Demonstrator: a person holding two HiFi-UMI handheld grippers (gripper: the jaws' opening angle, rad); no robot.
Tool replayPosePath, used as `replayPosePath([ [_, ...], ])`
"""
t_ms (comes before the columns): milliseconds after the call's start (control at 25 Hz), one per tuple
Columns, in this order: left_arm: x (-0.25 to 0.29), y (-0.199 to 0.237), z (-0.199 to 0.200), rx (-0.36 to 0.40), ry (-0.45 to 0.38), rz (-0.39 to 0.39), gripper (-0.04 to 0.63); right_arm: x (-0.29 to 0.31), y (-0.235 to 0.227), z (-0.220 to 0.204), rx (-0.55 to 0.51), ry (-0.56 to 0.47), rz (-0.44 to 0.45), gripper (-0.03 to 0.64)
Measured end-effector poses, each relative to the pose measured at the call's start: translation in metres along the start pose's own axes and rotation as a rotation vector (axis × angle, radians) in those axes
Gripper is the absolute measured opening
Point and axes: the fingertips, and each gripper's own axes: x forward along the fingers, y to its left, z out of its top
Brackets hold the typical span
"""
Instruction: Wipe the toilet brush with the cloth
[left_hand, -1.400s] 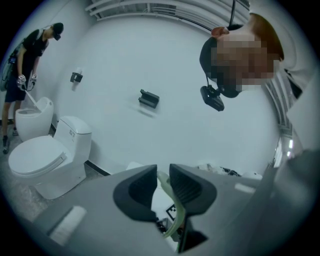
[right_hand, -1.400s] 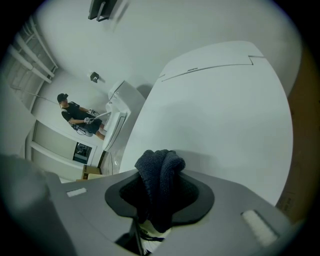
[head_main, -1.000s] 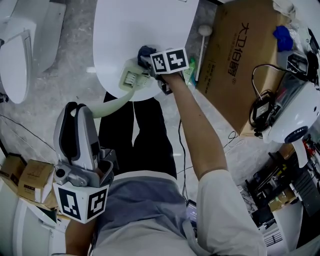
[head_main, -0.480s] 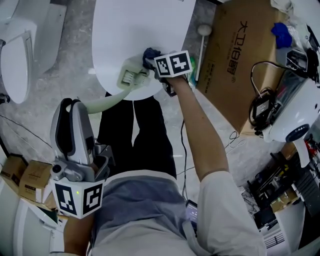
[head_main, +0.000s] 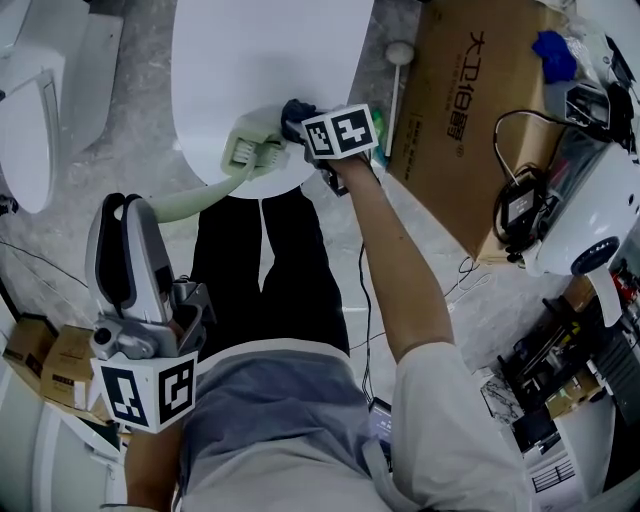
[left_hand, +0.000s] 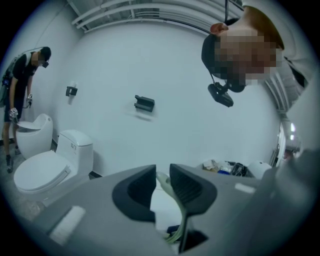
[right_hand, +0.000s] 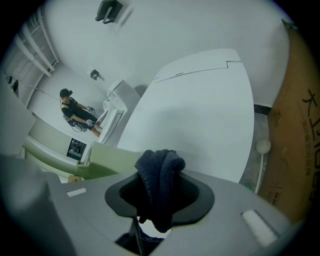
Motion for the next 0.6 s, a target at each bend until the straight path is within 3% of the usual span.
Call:
replayPosePath([
  [600,0.001,-0.002,-0.001,-0.008,-0.012,0.030,0.000,-0.007,0.002,-0.028,0.008,-0.023,0.010,0.120],
])
